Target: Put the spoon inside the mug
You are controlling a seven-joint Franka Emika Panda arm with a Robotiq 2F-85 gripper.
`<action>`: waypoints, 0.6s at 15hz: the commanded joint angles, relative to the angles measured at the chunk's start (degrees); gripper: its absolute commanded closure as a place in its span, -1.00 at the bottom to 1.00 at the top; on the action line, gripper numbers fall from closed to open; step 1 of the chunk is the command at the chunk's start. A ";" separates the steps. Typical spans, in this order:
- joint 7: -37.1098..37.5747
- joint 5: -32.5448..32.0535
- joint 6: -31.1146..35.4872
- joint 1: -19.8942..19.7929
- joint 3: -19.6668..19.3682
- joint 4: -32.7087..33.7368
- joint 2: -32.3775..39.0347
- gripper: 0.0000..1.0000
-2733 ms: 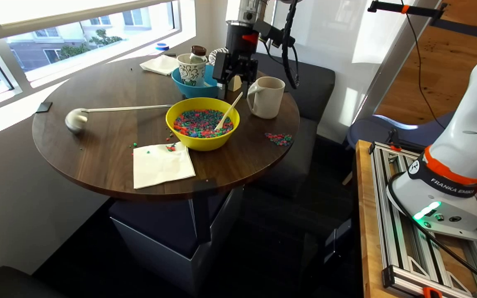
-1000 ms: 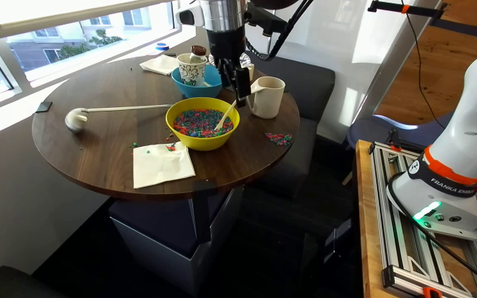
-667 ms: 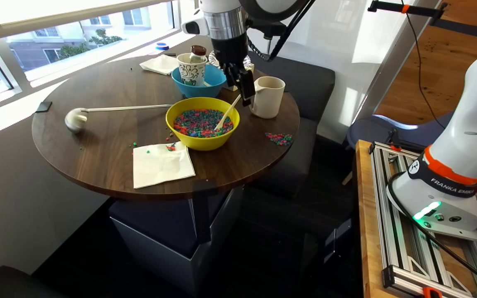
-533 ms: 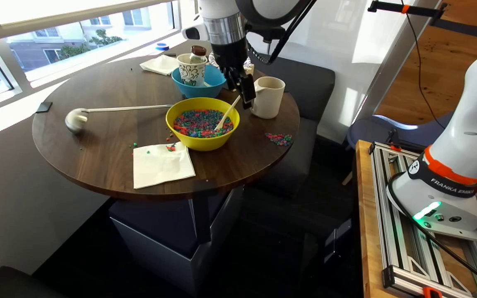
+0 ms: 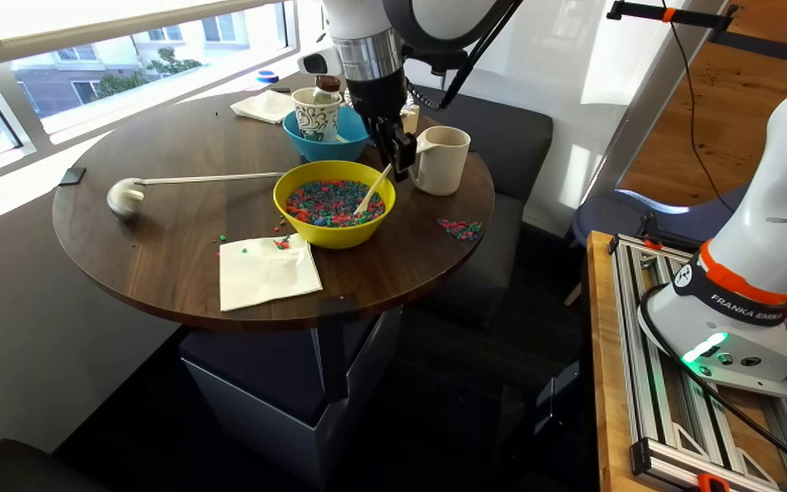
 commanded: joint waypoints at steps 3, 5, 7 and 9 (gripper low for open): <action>-0.67 0.66 -1.42 -0.08 0.42 0.54 -0.90 0.97; -0.47 0.92 -0.45 -0.13 0.46 -0.51 -2.73 1.00; -0.20 0.91 0.23 -0.12 0.44 -1.17 -4.35 0.96; 0.12 1.01 0.76 -0.33 0.14 -1.96 -6.42 1.00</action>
